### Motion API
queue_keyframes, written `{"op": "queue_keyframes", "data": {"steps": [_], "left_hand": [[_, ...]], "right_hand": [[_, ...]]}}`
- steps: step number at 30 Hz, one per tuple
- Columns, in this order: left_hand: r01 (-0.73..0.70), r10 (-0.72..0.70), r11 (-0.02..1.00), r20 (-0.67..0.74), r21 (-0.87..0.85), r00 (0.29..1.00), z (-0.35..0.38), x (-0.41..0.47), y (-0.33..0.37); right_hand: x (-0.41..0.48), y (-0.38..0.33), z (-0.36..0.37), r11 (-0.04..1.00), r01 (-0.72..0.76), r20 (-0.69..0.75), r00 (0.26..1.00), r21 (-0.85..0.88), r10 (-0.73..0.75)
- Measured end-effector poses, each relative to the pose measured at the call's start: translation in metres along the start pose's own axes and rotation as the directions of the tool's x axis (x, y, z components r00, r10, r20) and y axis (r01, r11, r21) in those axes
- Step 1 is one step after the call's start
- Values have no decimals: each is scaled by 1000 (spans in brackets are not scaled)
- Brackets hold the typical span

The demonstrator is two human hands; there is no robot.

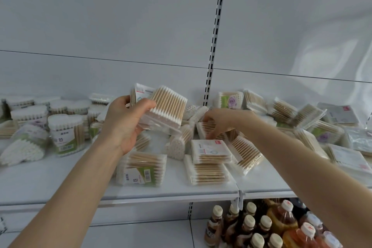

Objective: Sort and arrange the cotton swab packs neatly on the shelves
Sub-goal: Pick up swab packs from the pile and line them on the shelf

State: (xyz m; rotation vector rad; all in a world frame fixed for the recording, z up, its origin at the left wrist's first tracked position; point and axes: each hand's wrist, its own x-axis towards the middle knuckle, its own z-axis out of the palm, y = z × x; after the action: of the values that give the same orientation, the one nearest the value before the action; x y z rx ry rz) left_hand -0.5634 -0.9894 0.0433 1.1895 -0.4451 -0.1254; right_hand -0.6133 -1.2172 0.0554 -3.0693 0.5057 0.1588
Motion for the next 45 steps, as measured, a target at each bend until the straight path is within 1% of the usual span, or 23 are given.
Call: {"op": "queue_keyframes", "data": {"steps": [8, 12, 13, 15, 17, 18, 19, 20, 21, 23, 25, 27, 30, 32, 34, 35, 36, 37, 38, 39, 40, 42, 45], "left_hand": [[-21, 21, 999, -21, 26, 1000, -2, -3, -2], [-29, 30, 999, -35, 26, 999, -2, -4, -3], [-30, 31, 999, -50, 22, 998, -2, -3, -4], [-42, 42, 999, -91, 9, 995, -1, -2, -4], [-66, 64, 998, -140, -12, 988, 2, -2, -3], [-81, 75, 996, -166, -29, 983, 4, -2, -3], [-98, 87, 994, -191, -47, 978, 7, -3, -4], [-113, 97, 991, -213, -64, 972, 11, -4, -4], [-128, 107, 988, -224, -81, 969, 15, -6, -5], [-145, 115, 980, -210, -134, 971, 25, -9, -8], [-153, 122, 969, -164, -192, 979, 32, -12, -10], [-165, 142, 969, -132, -184, 981, 35, -13, -13], [-172, 165, 983, -110, -59, 980, 36, -17, -13], [-184, 181, 983, -83, -21, 980, 33, -16, -15], [-200, 199, 980, -87, -6, 976, 28, -16, -16], [-204, 202, 979, -96, -6, 975, 25, -16, -16], [-204, 202, 979, -105, -12, 974, 22, -16, -15], [-208, 204, 978, -113, -25, 973, 18, -15, -16], [-212, 207, 976, -115, -41, 972, 16, -16, -15], [-208, 200, 977, -121, -53, 972, 14, -16, -14], [-198, 190, 978, -124, -59, 974, 13, -18, -13], [-196, 188, 979, -123, -56, 975, 14, -20, -13], [-208, 203, 977, -116, -36, 972, 16, -24, -14]], "right_hand": [[13, 15, 2, 998, 42, -84, 996, 39, -39], [10, 21, -6, 993, 118, -212, 970, -15, -119], [6, 23, -11, 989, 143, -269, 954, 25, -131], [-8, 24, -23, 954, 215, -408, 906, 209, -115], [-24, 23, -36, 831, 297, -499, 866, 470, -28], [-32, 21, -40, 706, 337, -492, 871, 623, 19], [-39, 16, -43, 541, 354, -443, 895, 763, 39], [-44, 9, -43, 375, 338, -375, 927, 863, 27], [-49, 0, -40, 249, 305, -315, 949, 919, -2], [-54, -21, -32, 151, 263, -259, 965, 953, -45], [-55, -41, -23, 101, 260, -256, 965, 960, -57], [-55, -54, -18, 77, 275, -273, 961, 958, -33], [-52, -62, -13, 170, 319, -323, 946, 932, -4], [-53, -61, -12, 235, 331, -335, 942, 914, -23], [-57, -50, -15, 284, 320, -302, 947, 904, -109], [-61, -41, -17, 344, 313, -272, 948, 885, -162], [-65, -31, -18, 454, 305, -233, 950, 837, -208], [-69, -22, -19, 606, 293, -173, 953, 740, -249], [-72, -15, -18, 765, 269, -84, 958, 586, -273], [-73, -9, -14, 880, 227, 25, 965, 418, -261], [-72, -7, -10, 937, 187, 121, 965, 295, -231], [-70, -8, -1, 959, 138, 196, 962, 246, -188], [-60, -5, 7, 940, 176, 44, 979, 294, -197]]}}
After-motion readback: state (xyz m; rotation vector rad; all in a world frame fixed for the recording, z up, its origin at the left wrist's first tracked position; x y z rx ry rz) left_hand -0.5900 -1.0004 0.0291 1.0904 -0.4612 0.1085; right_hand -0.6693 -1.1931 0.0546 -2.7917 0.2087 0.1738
